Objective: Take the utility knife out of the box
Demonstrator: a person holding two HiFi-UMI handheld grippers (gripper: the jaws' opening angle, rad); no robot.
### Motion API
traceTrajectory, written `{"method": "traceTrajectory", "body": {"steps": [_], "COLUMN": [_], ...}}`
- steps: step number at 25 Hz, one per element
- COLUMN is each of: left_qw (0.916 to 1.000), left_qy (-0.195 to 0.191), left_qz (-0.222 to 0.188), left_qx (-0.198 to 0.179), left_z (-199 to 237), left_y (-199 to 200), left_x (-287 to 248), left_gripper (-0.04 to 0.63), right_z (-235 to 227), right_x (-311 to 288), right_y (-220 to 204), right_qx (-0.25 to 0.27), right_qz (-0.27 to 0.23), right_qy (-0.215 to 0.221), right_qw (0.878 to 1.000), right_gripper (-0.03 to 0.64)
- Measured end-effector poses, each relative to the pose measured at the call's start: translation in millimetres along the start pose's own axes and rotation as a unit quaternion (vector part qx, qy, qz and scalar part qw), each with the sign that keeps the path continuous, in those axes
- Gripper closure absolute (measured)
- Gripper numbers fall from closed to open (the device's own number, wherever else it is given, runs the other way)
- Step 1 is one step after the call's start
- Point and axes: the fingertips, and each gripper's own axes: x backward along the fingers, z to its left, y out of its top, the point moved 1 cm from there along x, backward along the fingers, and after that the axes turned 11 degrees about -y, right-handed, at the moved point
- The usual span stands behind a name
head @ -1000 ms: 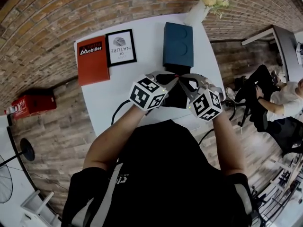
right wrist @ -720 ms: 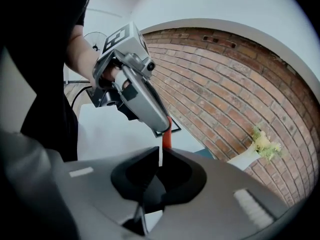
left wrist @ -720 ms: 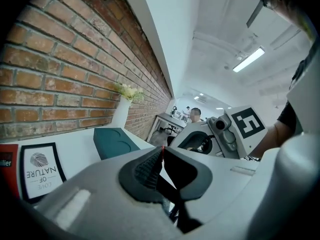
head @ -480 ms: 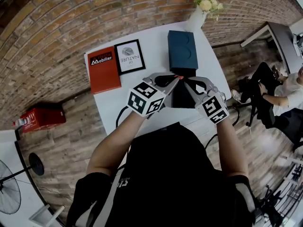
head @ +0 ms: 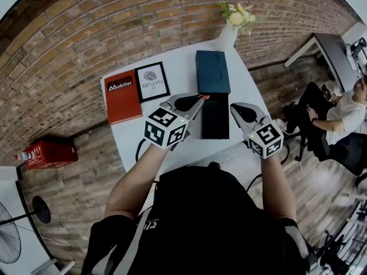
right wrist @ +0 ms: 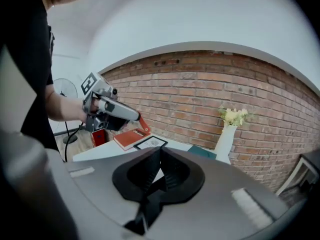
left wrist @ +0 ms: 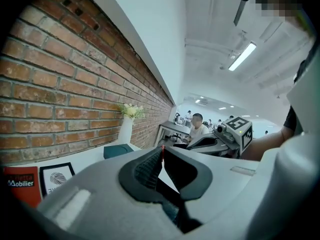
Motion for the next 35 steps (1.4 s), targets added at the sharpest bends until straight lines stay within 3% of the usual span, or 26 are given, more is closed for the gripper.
{"method": "traceTrajectory", "body": {"steps": [11, 18, 28, 35], "left_qw": [0.9979, 0.9951, 0.9854, 0.9817], "left_qy": [0.050, 0.084, 0.148, 0.153], "left_qz": [-0.040, -0.049, -0.076, -0.098], "left_qx": [-0.009, -0.017, -0.035, -0.056], "left_z": [-43.6, -61.2, -75.9, -66.8], "left_y": [34.5, 47.9, 61.2, 70.5], "left_x": [-43.5, -71.6, -67.1, -46.9], "left_gripper": [0.577, 0.577, 0.577, 0.577], "right_z": [-65.5, -111.1, -147.8, -153.3], "right_x": [74.0, 112.5, 124.1, 123.5], "right_y": [11.5, 20.5, 7.0, 19.0], "right_qx": [-0.073, -0.089, -0.148, -0.178], "right_qz": [-0.093, -0.146, -0.163, -0.169], "right_qy": [0.011, 0.013, 0.031, 0.008], "right_qw": [0.993, 0.985, 0.975, 0.969], "right_gripper": [0.617, 0.618, 0.618, 0.618]}}
